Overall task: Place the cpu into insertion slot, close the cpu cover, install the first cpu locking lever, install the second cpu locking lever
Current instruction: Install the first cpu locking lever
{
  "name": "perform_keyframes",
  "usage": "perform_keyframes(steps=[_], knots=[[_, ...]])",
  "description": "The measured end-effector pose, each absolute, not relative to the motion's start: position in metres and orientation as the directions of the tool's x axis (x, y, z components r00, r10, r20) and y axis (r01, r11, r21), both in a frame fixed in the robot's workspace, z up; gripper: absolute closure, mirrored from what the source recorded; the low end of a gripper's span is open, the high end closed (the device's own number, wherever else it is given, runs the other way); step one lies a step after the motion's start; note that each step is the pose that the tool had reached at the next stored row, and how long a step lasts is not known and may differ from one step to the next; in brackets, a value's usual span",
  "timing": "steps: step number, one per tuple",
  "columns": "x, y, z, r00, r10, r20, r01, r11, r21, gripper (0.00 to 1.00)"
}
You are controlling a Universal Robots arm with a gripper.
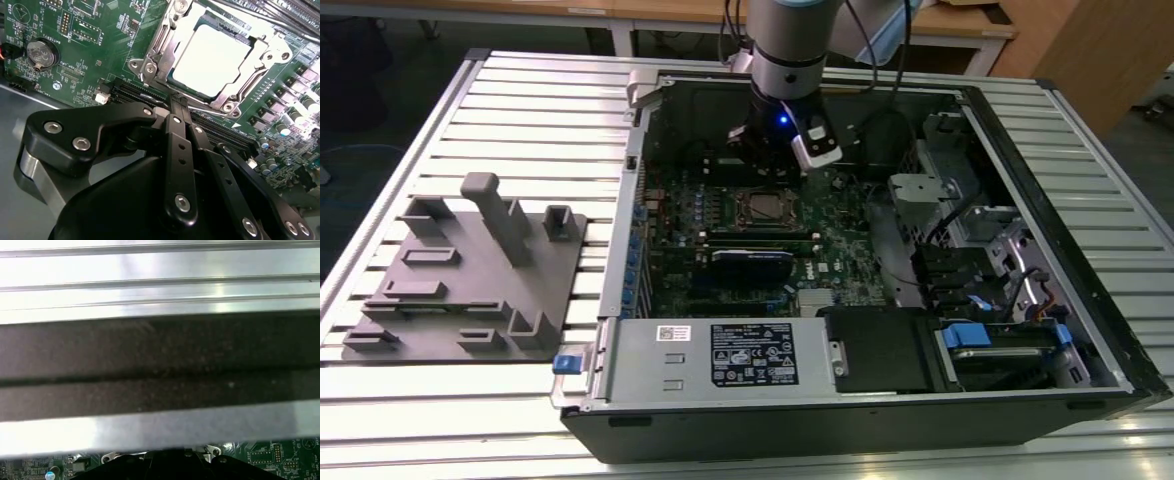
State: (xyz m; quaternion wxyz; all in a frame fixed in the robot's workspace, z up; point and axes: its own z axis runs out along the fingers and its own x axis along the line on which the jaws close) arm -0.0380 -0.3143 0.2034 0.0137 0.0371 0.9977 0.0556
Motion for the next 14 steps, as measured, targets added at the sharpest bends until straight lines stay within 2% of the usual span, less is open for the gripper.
perform_keyframes(steps=[14], knots=[[-0.0377,-0.3111,0.2042,-0.997,0.073,-0.023,0.07,0.991,0.112,0.9]])
